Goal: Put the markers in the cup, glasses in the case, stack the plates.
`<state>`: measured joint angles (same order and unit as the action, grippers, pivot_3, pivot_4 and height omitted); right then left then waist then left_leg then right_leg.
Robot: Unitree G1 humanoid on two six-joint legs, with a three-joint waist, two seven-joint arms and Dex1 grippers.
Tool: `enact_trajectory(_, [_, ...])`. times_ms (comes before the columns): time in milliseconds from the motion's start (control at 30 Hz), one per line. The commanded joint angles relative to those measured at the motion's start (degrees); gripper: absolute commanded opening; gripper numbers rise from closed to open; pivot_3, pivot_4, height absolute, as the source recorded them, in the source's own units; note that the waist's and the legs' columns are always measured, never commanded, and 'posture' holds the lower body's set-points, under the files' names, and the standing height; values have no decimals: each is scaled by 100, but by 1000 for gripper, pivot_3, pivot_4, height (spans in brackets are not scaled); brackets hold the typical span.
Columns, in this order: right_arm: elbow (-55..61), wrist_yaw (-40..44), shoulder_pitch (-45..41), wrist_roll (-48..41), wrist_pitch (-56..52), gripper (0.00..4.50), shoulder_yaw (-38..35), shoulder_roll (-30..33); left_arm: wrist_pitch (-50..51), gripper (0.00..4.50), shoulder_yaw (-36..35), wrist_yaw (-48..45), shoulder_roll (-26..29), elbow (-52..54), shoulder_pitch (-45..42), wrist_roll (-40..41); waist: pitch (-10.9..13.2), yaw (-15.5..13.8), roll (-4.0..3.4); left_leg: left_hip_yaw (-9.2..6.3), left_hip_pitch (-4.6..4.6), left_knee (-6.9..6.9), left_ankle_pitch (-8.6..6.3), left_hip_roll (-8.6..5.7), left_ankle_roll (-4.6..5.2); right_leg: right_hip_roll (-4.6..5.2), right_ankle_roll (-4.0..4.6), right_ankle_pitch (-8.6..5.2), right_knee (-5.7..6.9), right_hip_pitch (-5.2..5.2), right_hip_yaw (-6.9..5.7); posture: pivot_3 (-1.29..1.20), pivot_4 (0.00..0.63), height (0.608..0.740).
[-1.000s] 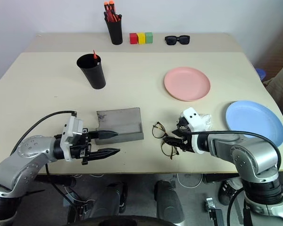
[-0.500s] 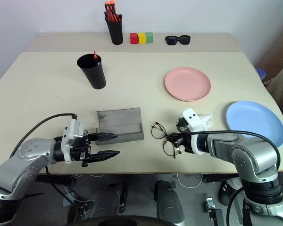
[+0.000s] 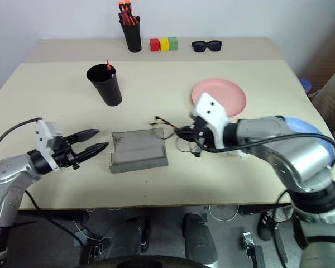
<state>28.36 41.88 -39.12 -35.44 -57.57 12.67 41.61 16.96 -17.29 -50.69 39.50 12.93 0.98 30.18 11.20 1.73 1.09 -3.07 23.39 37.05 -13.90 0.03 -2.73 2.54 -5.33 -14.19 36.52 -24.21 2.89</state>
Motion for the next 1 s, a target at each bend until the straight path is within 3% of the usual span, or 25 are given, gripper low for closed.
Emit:
enact_trajectory(33, [-770, 434, -690, 565, 650, 11, 794, -540, -378, 2723, -318, 10, -39, -94, 260, -113, 0, 16, 2, 0, 1, 0, 0, 0, 0, 2, 0, 1, -2, 0, 0, 0, 150, 740])
enact_trajectory(233, [-2340, 1347, -1539, 1406, 1632, 11, 1757, -1310, -372, 2723, -448, 99, -66, 216, 609, -45, 0, 18, 4, -5, 5, 0, 0, 1, 0, 15, -1, 3, -6, 0, -3, 0, 150, 740])
enact_trajectory(567, [-2727, 2013, -1197, 1991, 1933, 11, 2035, -1366, -415, 2723, -419, 244, -131, 431, 950, -104, -1, 67, 4, -9, 4, -6, 0, 1, -1, 13, 1, 4, -6, -2, -6, 0, 150, 740])
enact_trajectory(667, [-2616, 2197, -1134, 1995, 1863, 949, 1994, -1364, -342, 2723, -335, 325, -111, 405, 822, -161, -1, 67, 4, -9, 4, -6, 0, 0, -1, 13, 2, 4, -5, -2, -6, 0, 150, 740])
enact_trajectory(833, [-2500, 2087, -1098, 2170, 2015, 3449, 1809, -1436, 39, 2723, -188, 511, -103, 380, 401, -65, -1, 62, 4, -9, 4, -4, 0, -5, -1, 12, 1, 5, -2, -2, -7, 0, 150, 740])
enact_trajectory(900, [-2456, 1940, -1079, 2163, 2055, 3484, 1622, -1506, 451, 2467, -208, 741, -194, 424, 128, 205, -1, 66, 4, -9, 4, -4, 0, -5, -1, 11, -3, 7, -1, -2, -7, 0, 150, 740])
enact_trajectory(1000, [-2204, 1662, -910, 2219, 2126, 3493, 1371, -1503, 1216, 1352, -186, 1207, -347, 421, -495, 633, -2, 45, 7, -17, 4, -1, 0, -6, -1, 11, -21, 17, 7, -3, -9, 0, 150, 740])
